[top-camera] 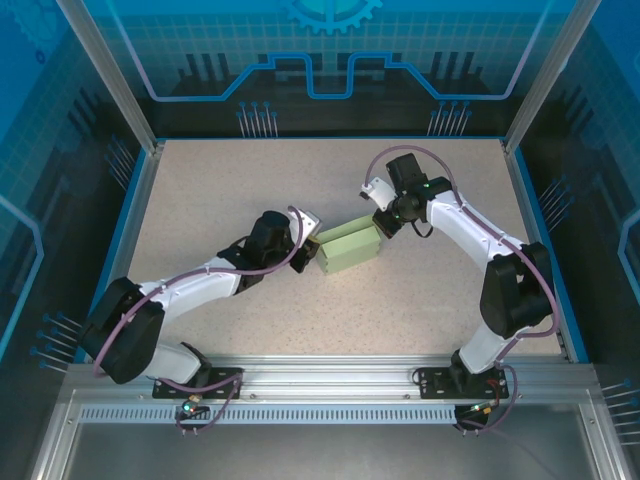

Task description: Fold the paper box

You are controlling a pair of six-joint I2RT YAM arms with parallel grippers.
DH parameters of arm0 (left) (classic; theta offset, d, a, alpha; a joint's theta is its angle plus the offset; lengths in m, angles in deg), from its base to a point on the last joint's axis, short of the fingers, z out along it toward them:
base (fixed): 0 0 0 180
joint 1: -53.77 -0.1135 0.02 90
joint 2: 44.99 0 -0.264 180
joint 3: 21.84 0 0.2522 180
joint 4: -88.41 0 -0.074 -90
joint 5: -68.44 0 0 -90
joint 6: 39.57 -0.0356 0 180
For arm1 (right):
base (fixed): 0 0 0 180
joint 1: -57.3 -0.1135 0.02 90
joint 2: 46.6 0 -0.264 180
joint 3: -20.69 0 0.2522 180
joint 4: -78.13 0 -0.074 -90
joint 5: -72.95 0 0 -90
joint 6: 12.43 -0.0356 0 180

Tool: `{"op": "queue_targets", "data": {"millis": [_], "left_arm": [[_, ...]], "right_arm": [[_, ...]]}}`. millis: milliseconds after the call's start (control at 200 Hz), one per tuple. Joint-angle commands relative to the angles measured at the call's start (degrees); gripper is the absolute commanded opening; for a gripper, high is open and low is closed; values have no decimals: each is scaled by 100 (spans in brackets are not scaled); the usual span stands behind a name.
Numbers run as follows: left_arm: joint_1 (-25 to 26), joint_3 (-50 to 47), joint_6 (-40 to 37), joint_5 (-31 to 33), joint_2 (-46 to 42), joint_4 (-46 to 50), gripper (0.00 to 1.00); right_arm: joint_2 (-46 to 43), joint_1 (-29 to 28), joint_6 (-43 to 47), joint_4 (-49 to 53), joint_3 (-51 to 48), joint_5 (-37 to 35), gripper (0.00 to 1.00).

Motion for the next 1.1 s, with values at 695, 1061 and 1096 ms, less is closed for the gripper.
{"op": "queue_targets", "data": {"millis": [695, 1061, 1096], "left_arm": [[475, 821, 1074, 1440, 318, 860, 1], [676, 947, 1683, 1702, 441, 1059, 0], [675, 958, 1698, 1700, 446, 1074, 1]], "right_arm": [[-131, -392, -2498, 629, -59, -227, 3], [-185, -637, -3314, 413, -317, -522, 5], [-203, -647, -3368, 360, -369, -539, 5]]}}
